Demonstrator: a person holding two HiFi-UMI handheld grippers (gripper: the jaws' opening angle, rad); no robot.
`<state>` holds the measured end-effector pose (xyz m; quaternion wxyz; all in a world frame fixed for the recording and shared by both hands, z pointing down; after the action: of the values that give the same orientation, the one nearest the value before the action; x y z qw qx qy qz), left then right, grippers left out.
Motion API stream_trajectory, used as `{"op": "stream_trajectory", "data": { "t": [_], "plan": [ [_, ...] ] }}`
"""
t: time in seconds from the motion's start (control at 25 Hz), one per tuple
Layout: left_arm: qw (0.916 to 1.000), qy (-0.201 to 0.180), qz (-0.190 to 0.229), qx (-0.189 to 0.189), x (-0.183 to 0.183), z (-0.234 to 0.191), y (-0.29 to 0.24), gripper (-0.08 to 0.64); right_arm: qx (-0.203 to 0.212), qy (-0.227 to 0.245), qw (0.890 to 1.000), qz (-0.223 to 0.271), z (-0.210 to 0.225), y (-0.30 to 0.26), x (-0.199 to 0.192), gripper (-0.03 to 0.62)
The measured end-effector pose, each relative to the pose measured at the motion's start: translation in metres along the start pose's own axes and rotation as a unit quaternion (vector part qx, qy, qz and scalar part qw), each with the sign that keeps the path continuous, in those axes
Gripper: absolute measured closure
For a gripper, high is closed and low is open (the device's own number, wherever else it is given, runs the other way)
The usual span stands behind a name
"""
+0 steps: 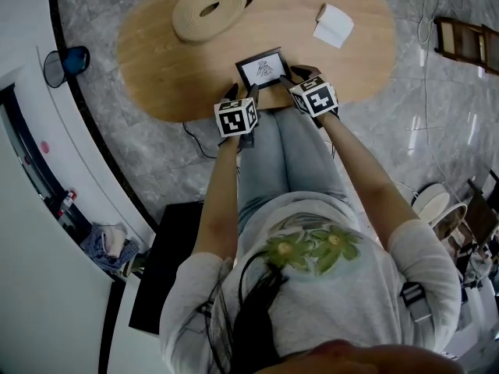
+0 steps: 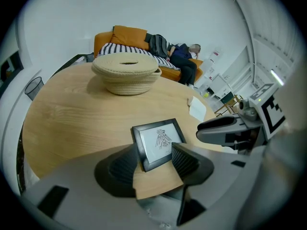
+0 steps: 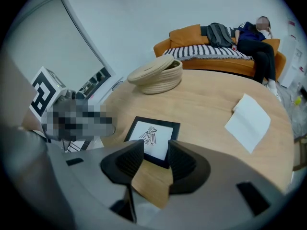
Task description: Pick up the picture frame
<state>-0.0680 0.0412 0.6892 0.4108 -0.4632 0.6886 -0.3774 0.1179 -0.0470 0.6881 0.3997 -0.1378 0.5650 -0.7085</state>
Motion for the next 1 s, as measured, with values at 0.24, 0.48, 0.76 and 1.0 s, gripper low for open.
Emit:
{"op": "stream_trajectory", "data": {
  "t": [0.24,0.48,0.76,1.0],
  "plan": [
    [1.0,0.002,-0.001,0.001,-0.002,-0.007,-0.015,0.33,-0.002,0.001,1.0,-0.015,0.007,-0.017,-0.01,0.431],
    [1.0,0.002,-0.008,0.003,-0.009,-0.014,-0.031,0.33,-0.009,0.005,1.0,-0.02,0.013,-0.033,-0.016,0.431],
    [0.9998,-0.002,-0.017,0.002,-0.012,-0.018,-0.046,0.33,-0.02,-0.004,0.999,-0.026,0.019,-0.048,-0.022,0.433],
    [0.9997,-0.005,-0.022,0.006,-0.012,-0.02,-0.052,0.337,-0.025,-0.011,0.999,-0.027,0.021,-0.054,-0.024,0.442]
  ]
}}
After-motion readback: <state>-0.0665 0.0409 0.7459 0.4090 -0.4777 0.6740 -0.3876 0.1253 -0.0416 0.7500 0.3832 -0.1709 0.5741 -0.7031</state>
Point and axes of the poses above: the fingertips, and each gripper's own axes: y backward along the fingers, z to its right, x out of its top, the point moved 9 cm from there along y, backward along the fingers, and after that the axes turned 8 degrees about -z, right-handed, at the moved point
